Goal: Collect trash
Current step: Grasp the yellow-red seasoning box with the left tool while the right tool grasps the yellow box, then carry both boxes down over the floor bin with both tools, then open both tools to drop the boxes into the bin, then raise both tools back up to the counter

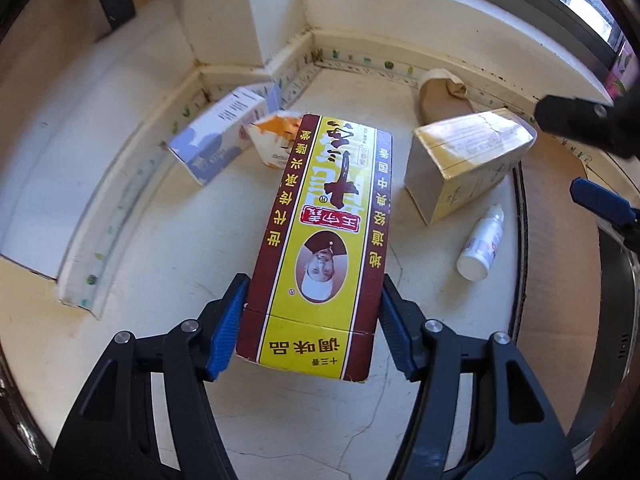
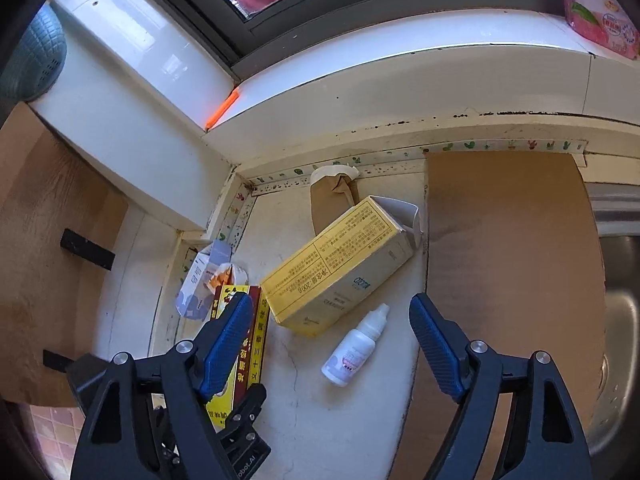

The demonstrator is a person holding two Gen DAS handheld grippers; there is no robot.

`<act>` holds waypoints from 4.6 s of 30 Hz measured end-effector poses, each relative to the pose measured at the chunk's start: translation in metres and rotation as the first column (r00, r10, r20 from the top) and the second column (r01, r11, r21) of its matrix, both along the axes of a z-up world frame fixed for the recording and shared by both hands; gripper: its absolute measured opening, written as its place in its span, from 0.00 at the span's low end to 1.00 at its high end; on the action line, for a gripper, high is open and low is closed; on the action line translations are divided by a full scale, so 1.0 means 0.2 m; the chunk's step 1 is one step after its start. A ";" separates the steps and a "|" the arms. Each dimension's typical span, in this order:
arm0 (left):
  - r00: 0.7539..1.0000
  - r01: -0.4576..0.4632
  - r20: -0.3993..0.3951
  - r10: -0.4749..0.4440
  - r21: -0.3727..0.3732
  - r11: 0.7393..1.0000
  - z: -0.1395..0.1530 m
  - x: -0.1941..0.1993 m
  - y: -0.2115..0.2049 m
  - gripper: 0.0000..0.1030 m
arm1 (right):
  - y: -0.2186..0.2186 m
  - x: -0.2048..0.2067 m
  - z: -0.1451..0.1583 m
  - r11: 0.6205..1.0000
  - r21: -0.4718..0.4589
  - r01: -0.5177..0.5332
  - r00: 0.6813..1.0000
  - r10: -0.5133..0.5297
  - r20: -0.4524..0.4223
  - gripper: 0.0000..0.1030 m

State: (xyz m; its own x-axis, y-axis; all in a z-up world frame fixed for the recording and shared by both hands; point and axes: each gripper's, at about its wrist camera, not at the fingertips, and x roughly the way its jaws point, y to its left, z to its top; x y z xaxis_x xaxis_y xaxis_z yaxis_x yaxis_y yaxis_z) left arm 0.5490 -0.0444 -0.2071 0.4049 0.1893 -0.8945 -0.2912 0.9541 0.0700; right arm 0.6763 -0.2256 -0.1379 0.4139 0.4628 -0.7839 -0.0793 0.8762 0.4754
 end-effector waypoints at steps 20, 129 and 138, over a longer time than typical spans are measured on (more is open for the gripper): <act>0.994 -0.094 0.056 0.095 -0.003 0.996 0.15 -0.23 0.20 0.58 | 0.28 0.34 -0.27 0.988 -0.134 0.078 0.981 -0.100 -0.167 0.83; 0.884 0.194 -0.374 -0.282 -0.255 0.947 -1.67 -2.07 0.19 0.72 | 0.08 -2.75 -2.11 0.977 -0.085 -0.196 0.887 0.139 -0.440 0.65; 0.908 0.237 -0.288 -0.304 -0.244 0.940 -1.12 -2.16 0.16 0.72 | 0.04 -2.81 -1.61 0.980 -0.074 -0.184 0.906 0.140 -0.399 0.65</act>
